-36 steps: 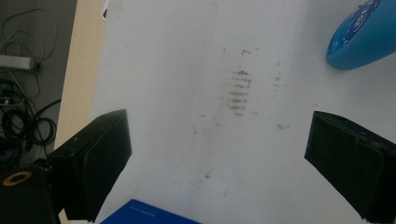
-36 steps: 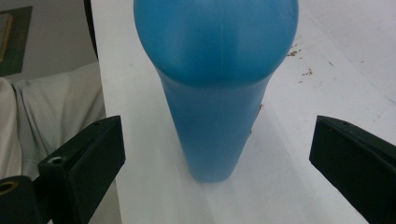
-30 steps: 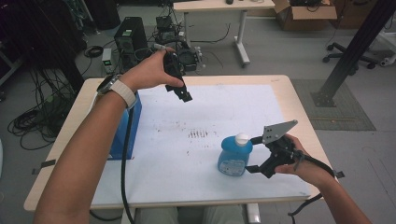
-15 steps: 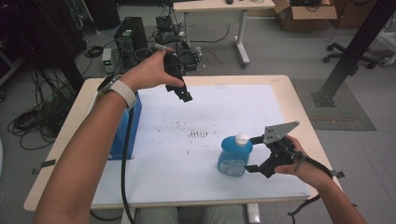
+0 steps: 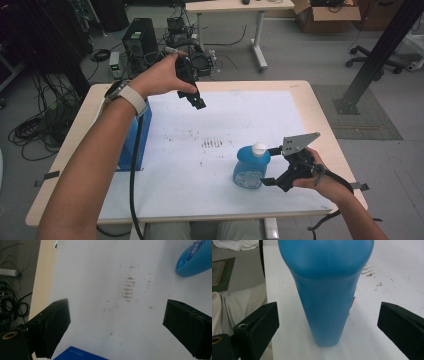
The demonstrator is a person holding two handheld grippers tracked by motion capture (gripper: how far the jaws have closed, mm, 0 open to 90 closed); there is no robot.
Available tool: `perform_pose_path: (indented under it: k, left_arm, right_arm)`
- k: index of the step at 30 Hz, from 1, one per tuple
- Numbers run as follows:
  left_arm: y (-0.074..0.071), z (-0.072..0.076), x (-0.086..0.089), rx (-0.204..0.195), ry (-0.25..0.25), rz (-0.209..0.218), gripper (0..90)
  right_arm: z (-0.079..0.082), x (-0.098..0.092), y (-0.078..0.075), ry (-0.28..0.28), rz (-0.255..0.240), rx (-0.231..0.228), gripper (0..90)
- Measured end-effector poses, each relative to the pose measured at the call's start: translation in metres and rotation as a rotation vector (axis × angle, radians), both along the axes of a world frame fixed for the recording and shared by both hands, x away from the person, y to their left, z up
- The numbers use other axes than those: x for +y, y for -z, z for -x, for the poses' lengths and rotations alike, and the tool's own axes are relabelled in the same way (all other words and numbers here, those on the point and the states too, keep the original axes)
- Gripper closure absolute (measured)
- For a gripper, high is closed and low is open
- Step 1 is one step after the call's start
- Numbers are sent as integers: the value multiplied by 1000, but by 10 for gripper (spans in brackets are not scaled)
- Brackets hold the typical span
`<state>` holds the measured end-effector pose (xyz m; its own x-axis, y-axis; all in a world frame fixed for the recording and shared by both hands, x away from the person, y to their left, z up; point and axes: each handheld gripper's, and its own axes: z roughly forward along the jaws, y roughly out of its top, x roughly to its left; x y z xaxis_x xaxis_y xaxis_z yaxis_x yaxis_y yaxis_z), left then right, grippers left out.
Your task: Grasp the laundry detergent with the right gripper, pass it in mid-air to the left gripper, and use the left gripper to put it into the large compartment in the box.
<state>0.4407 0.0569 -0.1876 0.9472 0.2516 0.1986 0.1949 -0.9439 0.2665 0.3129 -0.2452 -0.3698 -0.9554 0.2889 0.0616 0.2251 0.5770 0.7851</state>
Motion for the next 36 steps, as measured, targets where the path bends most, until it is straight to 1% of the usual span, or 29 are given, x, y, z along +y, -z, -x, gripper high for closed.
perform_pose_path:
  k: [5,19,26,30,34,36]
  left_arm:
    - [0,0,0,0,0,-3,77]
    - [1,-1,-1,1,0,-5,77]
    - [2,-1,-1,1,0,-8,78]
    - [5,-1,0,6,-4,-3,78]
    - [4,-2,0,8,0,-11,78]
    - [4,-1,0,8,-4,-4,78]
  right_arm:
    - [0,-2,3,8,-16,3,38]
    - [0,-2,13,8,-18,17,38]
    - [-1,-1,13,7,-21,15,39]
    - [-1,0,14,7,-25,14,39]
    - [-1,2,15,8,-29,13,38]
    - [-2,5,15,6,-27,13,38]
